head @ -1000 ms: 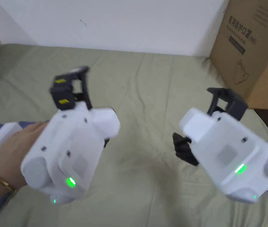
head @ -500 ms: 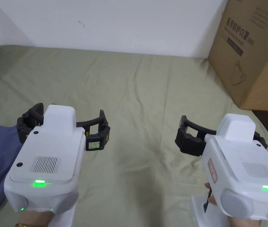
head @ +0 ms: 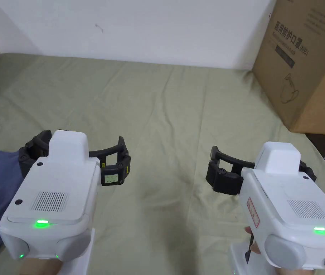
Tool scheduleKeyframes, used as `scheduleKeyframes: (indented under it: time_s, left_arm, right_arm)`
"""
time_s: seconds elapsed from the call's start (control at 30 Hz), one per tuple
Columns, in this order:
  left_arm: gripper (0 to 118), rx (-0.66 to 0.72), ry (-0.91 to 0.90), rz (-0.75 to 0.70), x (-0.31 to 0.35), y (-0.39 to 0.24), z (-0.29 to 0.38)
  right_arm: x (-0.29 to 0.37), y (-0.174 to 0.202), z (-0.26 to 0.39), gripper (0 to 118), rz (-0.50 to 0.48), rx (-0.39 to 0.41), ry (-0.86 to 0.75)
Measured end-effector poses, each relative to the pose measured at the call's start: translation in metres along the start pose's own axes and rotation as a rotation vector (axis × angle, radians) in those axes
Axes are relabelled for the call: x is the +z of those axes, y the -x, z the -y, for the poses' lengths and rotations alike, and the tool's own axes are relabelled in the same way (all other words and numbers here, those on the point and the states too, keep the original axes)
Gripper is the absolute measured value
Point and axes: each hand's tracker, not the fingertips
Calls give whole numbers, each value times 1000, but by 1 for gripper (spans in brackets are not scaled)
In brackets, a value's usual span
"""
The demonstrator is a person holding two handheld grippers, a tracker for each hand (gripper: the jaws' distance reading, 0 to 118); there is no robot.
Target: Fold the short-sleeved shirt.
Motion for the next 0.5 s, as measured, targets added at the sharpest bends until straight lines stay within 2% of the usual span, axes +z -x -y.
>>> scheduleKeyframes:
  time_s: [0.13, 0.17, 0.23, 0.27, 0.3, 0.37, 0.4, 0.5]
  left_arm:
    - [118, -16, 11, 1, 0, -1, 0]
    - [111, -25, 13, 3, 1, -2, -1]
    - [63, -45, 5, 1, 3, -4, -2]
    - [35, -62, 10, -8, 2, -5, -3]
    - [10, -67, 17, -10, 1, -5, -4]
    - [0, -56, 21, -10, 3, -4, -5]
    - [0, -45, 28, 0, 4, -3, -6]
    - [0, -26, 31, -11, 6, -2, -6]
  right_arm:
    - [0, 0, -1, 117, -9, 13, 12]
    - [0, 0, -2, 117, -2, 26, 12]
    - [2, 0, -4, 106, 1, 39, 5]
    - [3, 0, -5, 94, 6, 44, 5]
    - [3, -1, -6, 67, 5, 45, 5]
    - [2, -2, -7, 13, 11, 45, 7]
    - [2, -2, -7, 0, 15, 45, 16]
    - [2, -3, -7, 0, 3, 29, 29]
